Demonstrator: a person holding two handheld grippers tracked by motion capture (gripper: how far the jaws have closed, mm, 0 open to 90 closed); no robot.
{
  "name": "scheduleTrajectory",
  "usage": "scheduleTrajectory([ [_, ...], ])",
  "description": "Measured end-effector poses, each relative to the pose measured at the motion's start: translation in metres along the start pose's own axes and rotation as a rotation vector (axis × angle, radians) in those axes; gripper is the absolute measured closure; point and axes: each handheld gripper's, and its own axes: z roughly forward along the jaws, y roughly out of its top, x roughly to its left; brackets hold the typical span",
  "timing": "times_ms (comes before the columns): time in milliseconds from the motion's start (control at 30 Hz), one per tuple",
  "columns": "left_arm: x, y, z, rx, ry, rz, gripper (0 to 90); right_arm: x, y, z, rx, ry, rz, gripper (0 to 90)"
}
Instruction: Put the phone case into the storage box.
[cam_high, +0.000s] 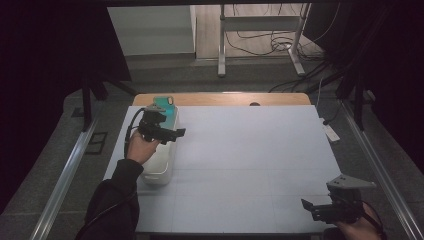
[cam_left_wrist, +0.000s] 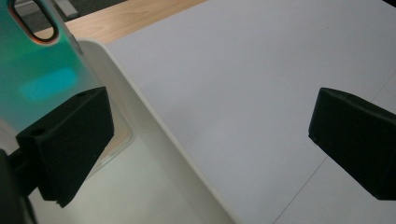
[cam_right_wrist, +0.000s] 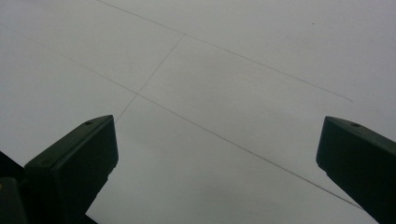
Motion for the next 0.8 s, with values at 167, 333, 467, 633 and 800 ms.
scheduleTrajectory([
  [167, -0.004, -0.004, 0.000, -0.005, -0.008, 0.000, 0.0, 0.000, 0.000, 0.000, 0.001, -0.001, 0.000, 0.0],
  [333, -0.008, -0.007, -0.001, -0.018, -0.018, 0.000, 0.0, 0.000, 0.000, 0.000, 0.001, 0.000, -0.002, 0.0],
  [467, -0.011, -0.009, -0.002, -0.028, -0.025, 0.004, 0.0, 0.000, 0.000, 0.000, 0.000, 0.001, -0.002, 0.0],
  [633, -0.015, -0.013, -0.005, -0.043, -0.026, 0.001, 0.0, 0.000, 0.000, -0.001, -0.006, 0.003, -0.003, 0.0],
  [800, -0.018, -0.016, -0.010, -0.053, -0.034, -0.003, 0.0, 0.000, -0.001, -0.001, -0.017, -0.001, -0.004, 0.0],
])
